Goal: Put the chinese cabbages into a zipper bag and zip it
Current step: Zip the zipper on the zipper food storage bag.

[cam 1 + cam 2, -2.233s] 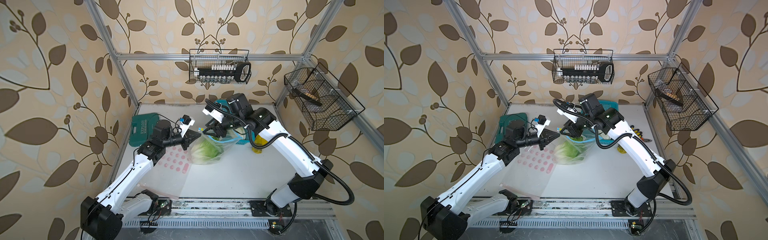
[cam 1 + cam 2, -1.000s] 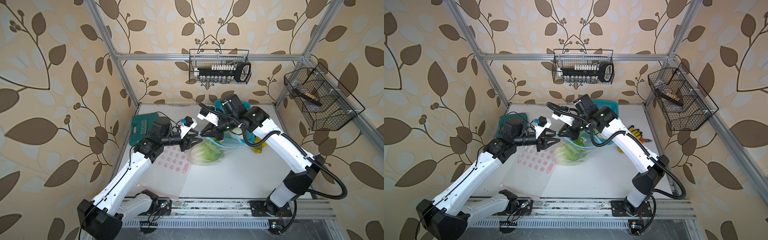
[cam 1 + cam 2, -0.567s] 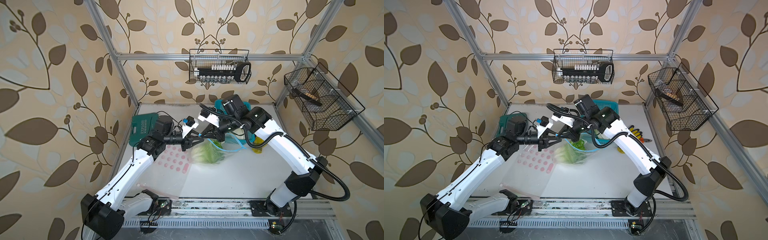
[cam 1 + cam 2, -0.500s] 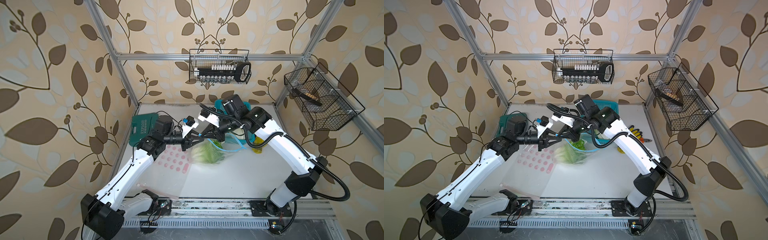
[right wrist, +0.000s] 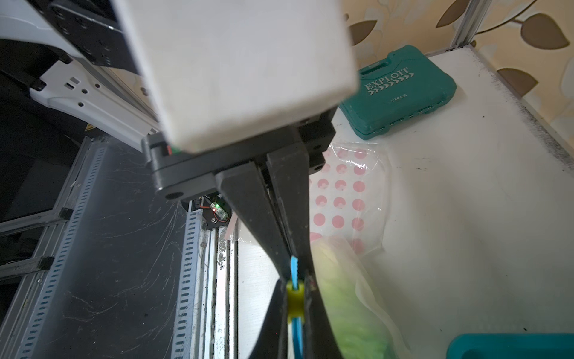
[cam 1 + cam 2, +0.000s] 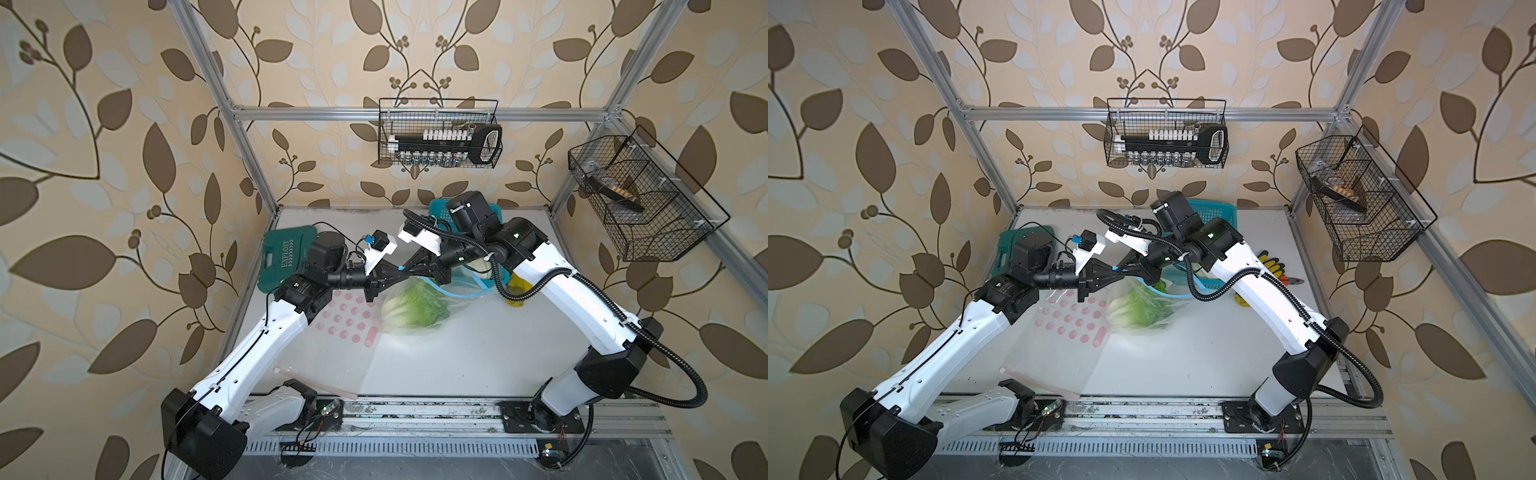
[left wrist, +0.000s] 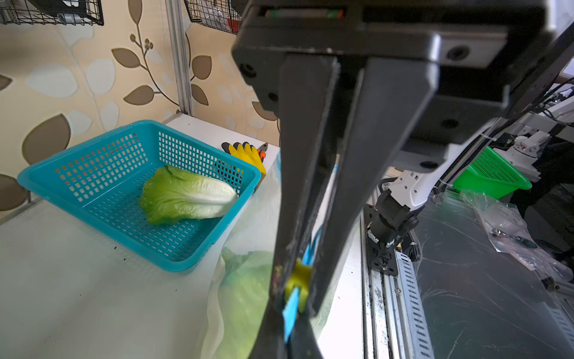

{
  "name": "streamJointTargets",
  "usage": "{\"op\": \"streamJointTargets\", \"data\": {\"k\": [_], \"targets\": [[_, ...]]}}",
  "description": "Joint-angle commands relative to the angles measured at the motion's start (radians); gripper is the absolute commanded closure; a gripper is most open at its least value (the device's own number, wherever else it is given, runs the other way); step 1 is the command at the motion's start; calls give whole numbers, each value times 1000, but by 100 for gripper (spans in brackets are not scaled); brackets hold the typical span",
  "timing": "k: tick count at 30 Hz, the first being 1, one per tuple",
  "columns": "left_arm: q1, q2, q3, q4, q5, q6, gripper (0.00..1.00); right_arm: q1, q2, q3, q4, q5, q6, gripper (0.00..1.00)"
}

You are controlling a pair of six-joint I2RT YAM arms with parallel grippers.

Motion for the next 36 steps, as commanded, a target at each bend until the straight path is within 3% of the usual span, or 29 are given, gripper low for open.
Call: {"op": "streamJointTargets", "data": {"k": [1, 10, 24, 30, 36], "targets": [[4, -73, -29, 136, -55, -72, 100, -28, -54, -52, 33, 63, 18, 100], [10, -110, -71, 170, -162, -126, 100, -64, -117, -128, 27, 64, 16, 99], [111, -62, 11, -37, -561, -67, 100, -288, -301, -349, 6, 149, 88, 100], [116, -49, 10, -52, -585, -65, 100, -374, -292, -374, -11, 248, 120, 100], [118, -31, 17, -87, -611, -73, 100, -382, -247, -346, 3, 297, 155, 100]]}}
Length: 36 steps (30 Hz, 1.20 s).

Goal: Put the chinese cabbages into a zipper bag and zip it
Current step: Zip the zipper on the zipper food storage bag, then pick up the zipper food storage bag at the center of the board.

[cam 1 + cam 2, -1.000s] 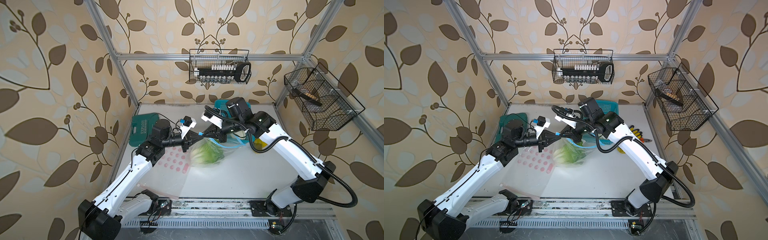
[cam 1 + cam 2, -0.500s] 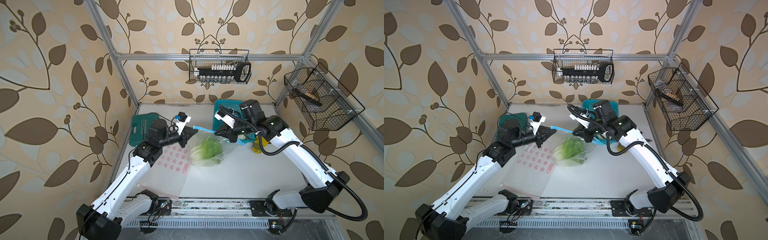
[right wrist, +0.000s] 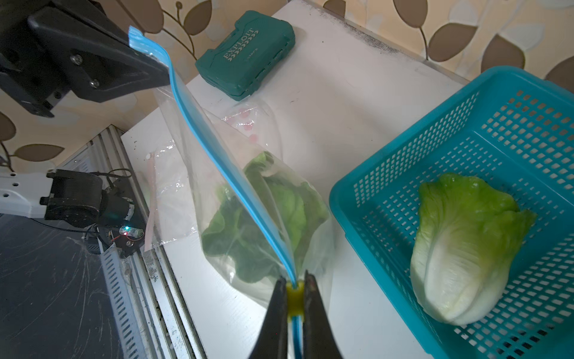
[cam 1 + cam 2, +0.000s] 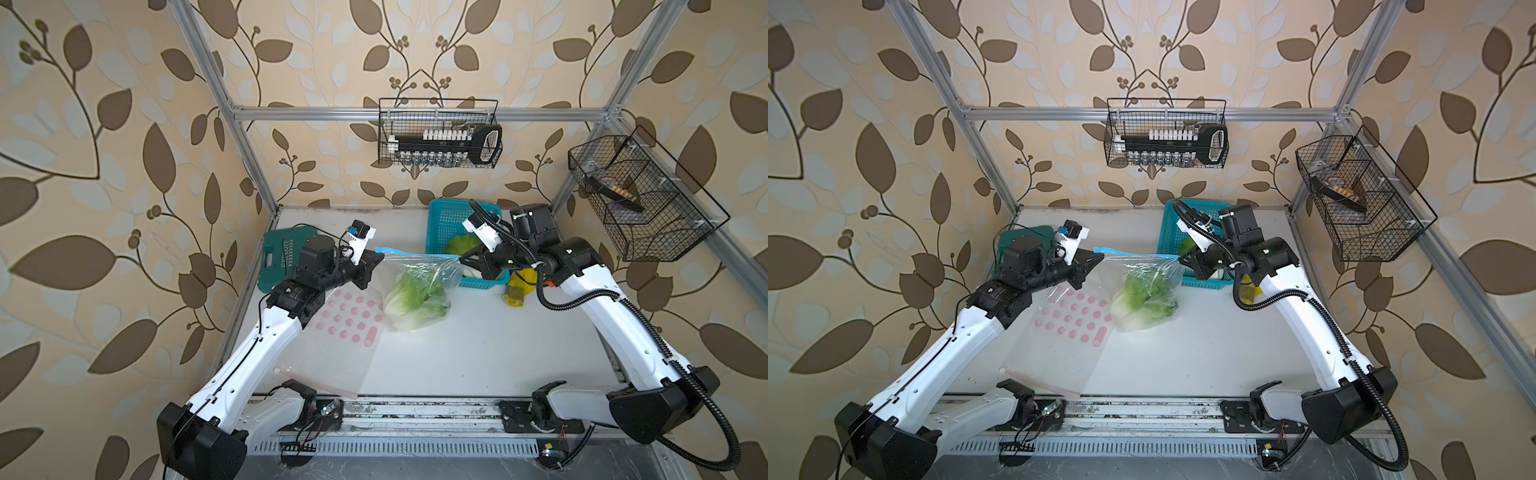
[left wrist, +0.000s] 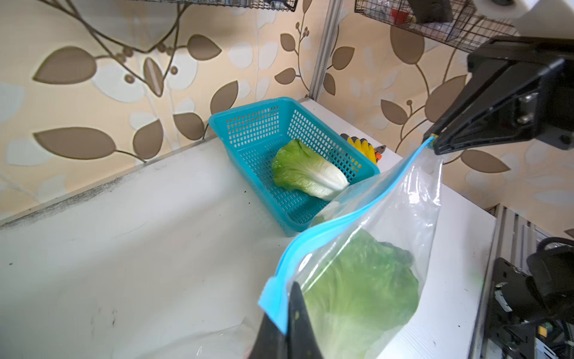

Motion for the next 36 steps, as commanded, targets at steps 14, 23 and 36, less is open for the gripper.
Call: {"op": "streamJointTargets", "data": {"k": [14, 23, 36], "targets": [[70, 147, 73, -91, -112, -86, 100, -86, -29, -116, 176, 61, 295, 38], [113, 278, 113, -104, -30, -134, 97, 65, -45, -431, 443, 198, 446, 13], [112, 362, 156, -141, 34, -148, 80, 161, 280, -336, 608, 12, 378, 41]]}}
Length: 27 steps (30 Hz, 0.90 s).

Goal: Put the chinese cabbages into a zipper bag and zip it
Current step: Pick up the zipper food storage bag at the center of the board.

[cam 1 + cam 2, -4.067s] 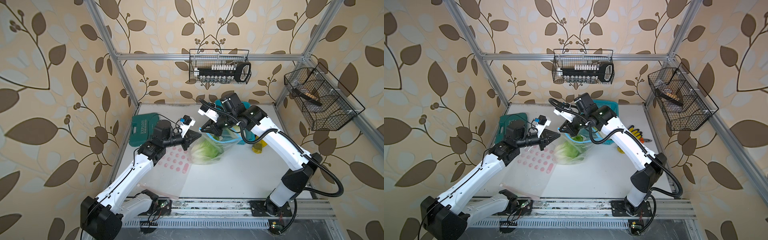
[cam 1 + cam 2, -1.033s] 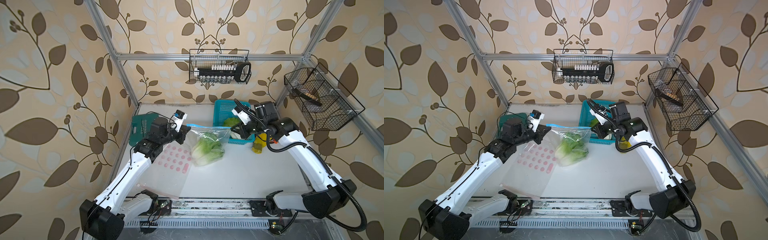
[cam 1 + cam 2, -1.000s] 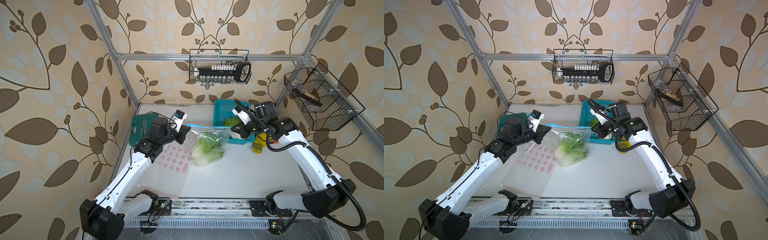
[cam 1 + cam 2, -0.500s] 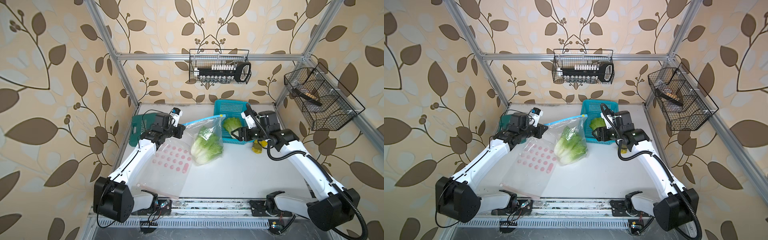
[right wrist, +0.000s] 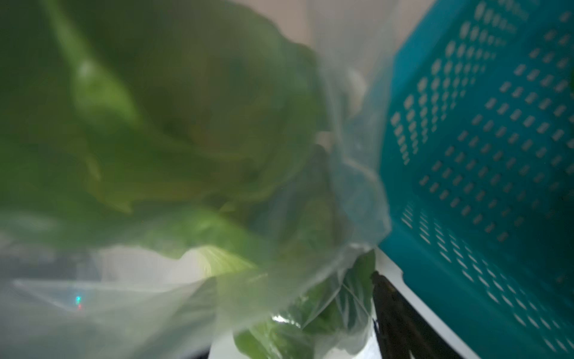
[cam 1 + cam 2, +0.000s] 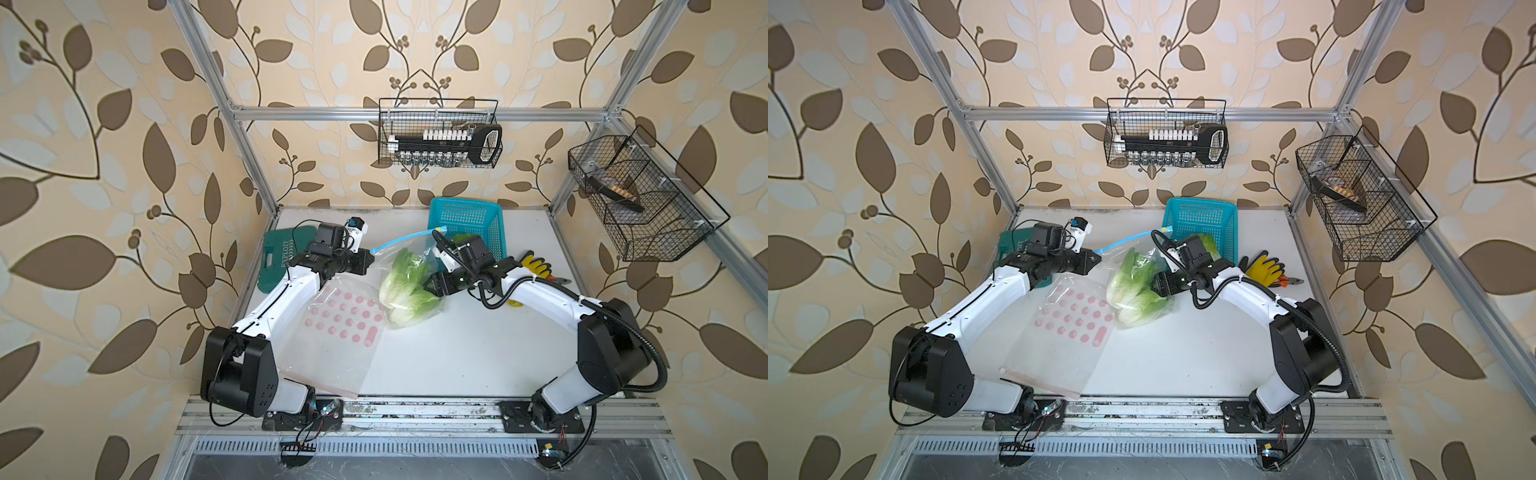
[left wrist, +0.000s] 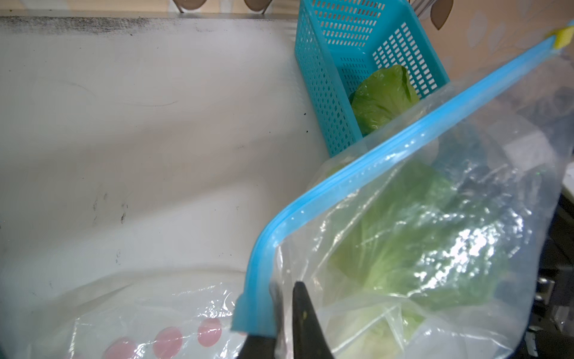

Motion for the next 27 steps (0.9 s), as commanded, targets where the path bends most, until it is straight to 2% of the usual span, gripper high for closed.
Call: {"op": "streamJointTargets", "data": {"k": [1, 4, 7, 11, 12, 17, 20, 22, 25, 27], "targets": [[4, -12, 42, -25, 56, -29, 76, 9, -15, -5, 121, -115, 18, 52], [4, -48, 46, -62, 46, -68, 63, 30, -59, -26, 160, -132, 20, 76], [4, -97, 62, -126, 4, -95, 55, 51, -102, -36, 165, -137, 13, 88], [4, -205, 44, -170, -94, -151, 45, 60, -169, -27, 114, -181, 56, 100], [5, -234, 42, -189, -120, -163, 39, 61, -194, -28, 94, -189, 82, 100], [8, -300, 81, -372, -241, -186, 23, 49, -334, -107, 55, -259, 216, 100], [9, -300, 102, -483, -289, -194, 21, 0, -412, -167, 28, -258, 274, 100], [9, -291, 92, -529, -272, -213, 21, -57, -448, -201, 11, -258, 292, 100], [-7, -281, 14, -506, -182, -292, 23, -118, -461, -228, -15, -265, 275, 100], [-75, -270, -56, -463, -190, -337, 23, -141, -451, -228, -57, -264, 246, 100]]}}
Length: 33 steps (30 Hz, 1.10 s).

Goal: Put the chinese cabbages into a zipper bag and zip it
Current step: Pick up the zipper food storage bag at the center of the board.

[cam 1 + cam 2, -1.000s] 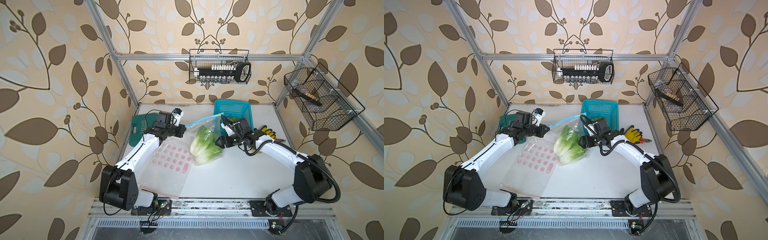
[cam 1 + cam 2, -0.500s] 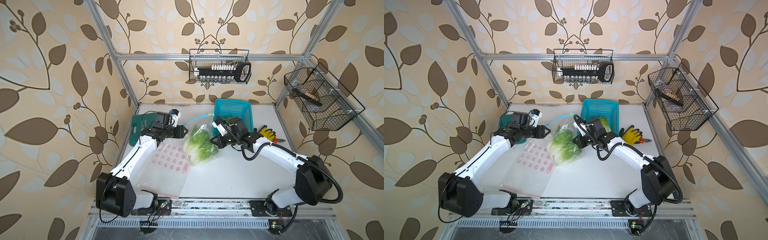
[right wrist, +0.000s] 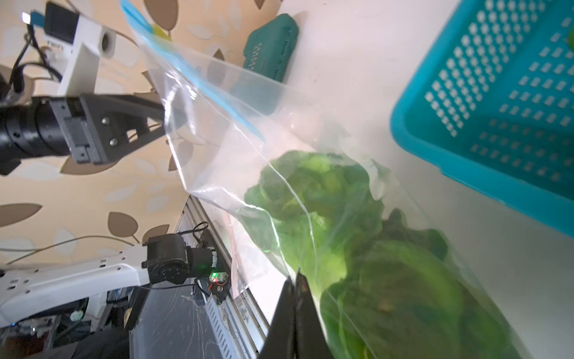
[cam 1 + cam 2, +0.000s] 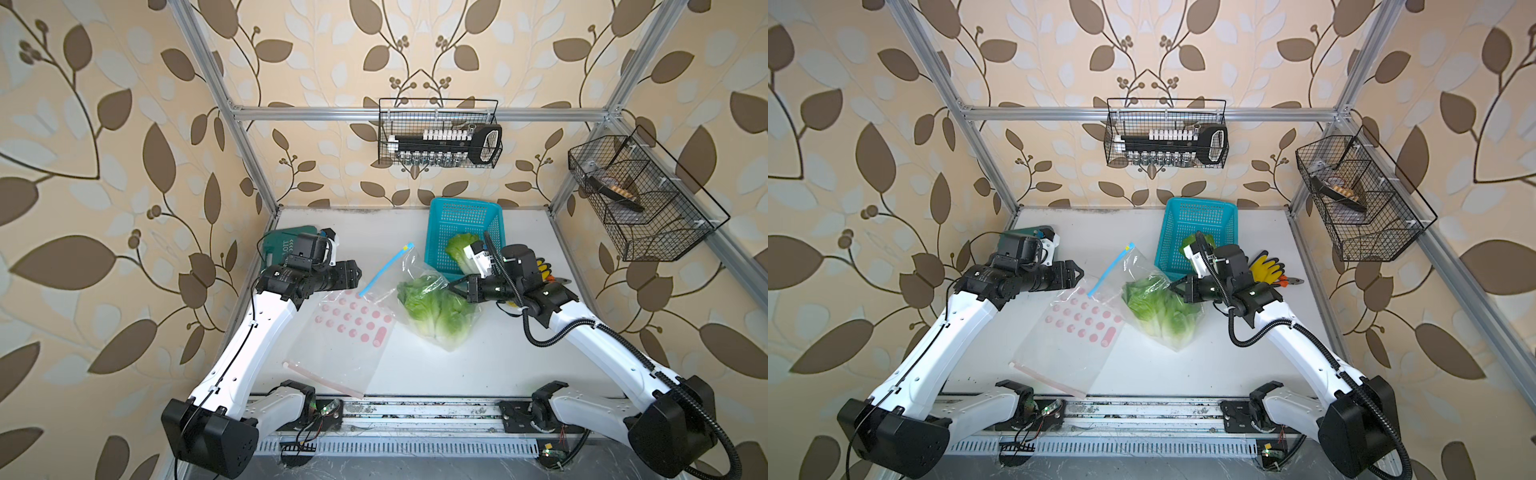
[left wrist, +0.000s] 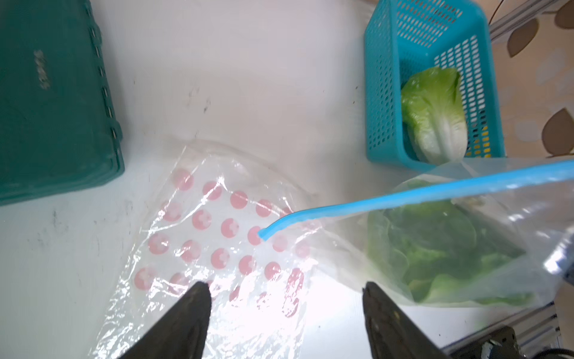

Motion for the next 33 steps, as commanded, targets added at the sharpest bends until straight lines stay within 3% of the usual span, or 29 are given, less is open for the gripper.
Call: {"op": "streamJointTargets", "data": {"k": [1, 4, 10, 21, 25, 27, 31, 33], "targets": [[-106, 33, -88, -6, -5, -100, 22, -28, 2, -1, -79, -16, -22, 100], [-200, 91, -147, 28, -38, -155, 23, -48, -11, 7, -132, 28, -68, 100], [-303, 215, -236, 84, -81, -203, 23, -63, -29, 3, -153, 49, -90, 100], [-433, 510, -202, 90, -164, -199, 19, -105, -32, -4, -129, 23, -49, 100], [-451, 589, -188, 85, -206, -186, 23, -105, -34, -4, -131, 19, -45, 100], [-454, 612, -193, 93, -205, -180, 31, -105, -34, -13, -124, 12, -35, 100], [-452, 603, -189, 86, -240, -162, 64, -105, -38, -31, -118, -10, -8, 100], [-450, 567, -167, 56, -269, -140, 73, -105, -46, -42, -118, -19, 7, 100]]}}
